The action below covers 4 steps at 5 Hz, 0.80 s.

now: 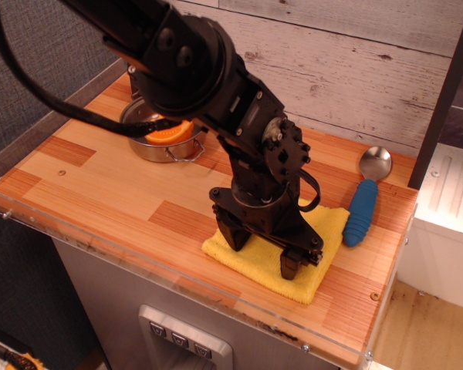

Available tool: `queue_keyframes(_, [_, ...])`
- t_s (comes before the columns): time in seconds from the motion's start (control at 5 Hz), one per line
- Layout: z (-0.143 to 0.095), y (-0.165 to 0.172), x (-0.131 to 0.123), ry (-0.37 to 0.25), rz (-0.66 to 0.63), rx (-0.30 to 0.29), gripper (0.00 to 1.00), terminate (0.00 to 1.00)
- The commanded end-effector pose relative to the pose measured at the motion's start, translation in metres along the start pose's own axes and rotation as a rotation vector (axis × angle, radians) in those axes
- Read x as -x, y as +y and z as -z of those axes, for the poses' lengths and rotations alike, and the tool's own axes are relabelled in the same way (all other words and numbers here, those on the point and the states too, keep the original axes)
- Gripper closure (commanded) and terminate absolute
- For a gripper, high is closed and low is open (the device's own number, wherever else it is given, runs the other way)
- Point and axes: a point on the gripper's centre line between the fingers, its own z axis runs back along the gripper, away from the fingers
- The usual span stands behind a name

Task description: Put the cloth under the spoon.

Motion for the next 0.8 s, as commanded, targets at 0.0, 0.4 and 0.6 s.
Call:
queue_keyframes(0.0, [-0.020,0.012,-0.005,0.064,-0.035,0.024,0.00,0.00])
queue_keyframes(0.4, [-0.063,0.012,-0.033,-0.008,-0.029,0.059,0.00,0.00])
queue_keyframes(0.6, [-0.081,0.008,-0.030,-0.038,-0.013,0.059,0.00,0.00])
